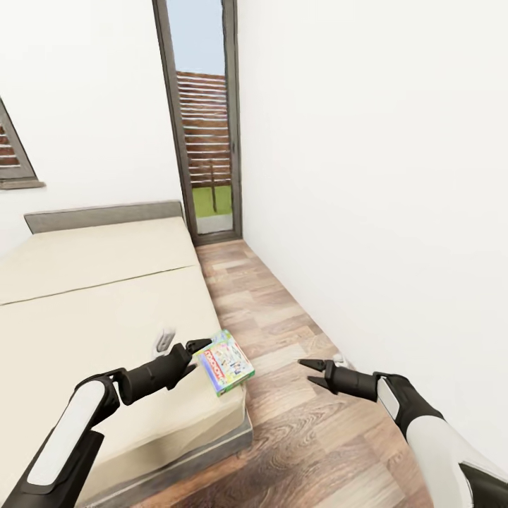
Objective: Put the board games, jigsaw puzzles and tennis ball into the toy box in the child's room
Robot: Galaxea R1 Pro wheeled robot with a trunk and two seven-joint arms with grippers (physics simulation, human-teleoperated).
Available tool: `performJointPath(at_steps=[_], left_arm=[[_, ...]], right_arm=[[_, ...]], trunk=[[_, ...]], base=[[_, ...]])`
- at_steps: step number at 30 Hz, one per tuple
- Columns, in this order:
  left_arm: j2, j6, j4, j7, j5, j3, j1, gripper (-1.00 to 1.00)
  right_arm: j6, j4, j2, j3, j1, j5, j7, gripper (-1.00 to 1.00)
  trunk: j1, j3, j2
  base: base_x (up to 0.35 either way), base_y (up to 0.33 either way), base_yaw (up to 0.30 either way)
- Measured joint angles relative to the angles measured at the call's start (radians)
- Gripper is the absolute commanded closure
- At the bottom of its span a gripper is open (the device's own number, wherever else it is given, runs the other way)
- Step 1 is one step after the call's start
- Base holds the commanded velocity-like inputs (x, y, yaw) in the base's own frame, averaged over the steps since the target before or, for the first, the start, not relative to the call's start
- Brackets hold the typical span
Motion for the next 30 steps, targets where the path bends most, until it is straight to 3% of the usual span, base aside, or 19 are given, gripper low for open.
performJointPath(at_steps=[18,22,25,27,29,30], left_arm=[[0.000,0.000,0.004,0.002,-0.001,-0.002,0.000,-1.00],[0.003,0.010,0.003,0.001,0.004,0.007,-0.018,-1.00],[0.006,0.038,0.002,0.018,0.064,0.019,-0.092,-1.00],[0.002,0.054,0.001,0.115,0.176,0.013,-0.177,-1.00],[-0.003,0.058,0.001,0.188,0.223,0.002,-0.210,-1.00],[-0.011,0.059,0.001,0.253,0.256,-0.011,-0.232,-1.00]], right_arm=[[0.038,-0.015,-0.001,0.001,-0.004,0.002,0.012,-1.00],[0.039,-0.015,-0.016,0.000,-0.004,0.000,0.013,-1.00],[0.040,-0.015,-0.027,0.000,-0.007,-0.012,0.013,-1.00],[0.040,-0.015,-0.034,0.000,-0.010,-0.026,0.014,-1.00],[0.040,-0.015,-0.038,0.000,-0.010,-0.032,0.014,-1.00],[0.040,-0.015,-0.043,0.000,-0.011,-0.036,0.014,-1.00]], trunk=[[0.069,-0.058,-0.126],[0.084,-0.070,-0.154],[0.096,-0.080,-0.175],[0.103,-0.086,-0.189],[0.107,-0.089,-0.196],[0.107,-0.089,-0.196]], base=[[0.000,0.000,0.138],[0.000,0.000,0.016],[0.000,0.000,0.005],[0.000,0.000,0.002],[0.000,0.000,0.001],[0.000,0.000,0.000]])
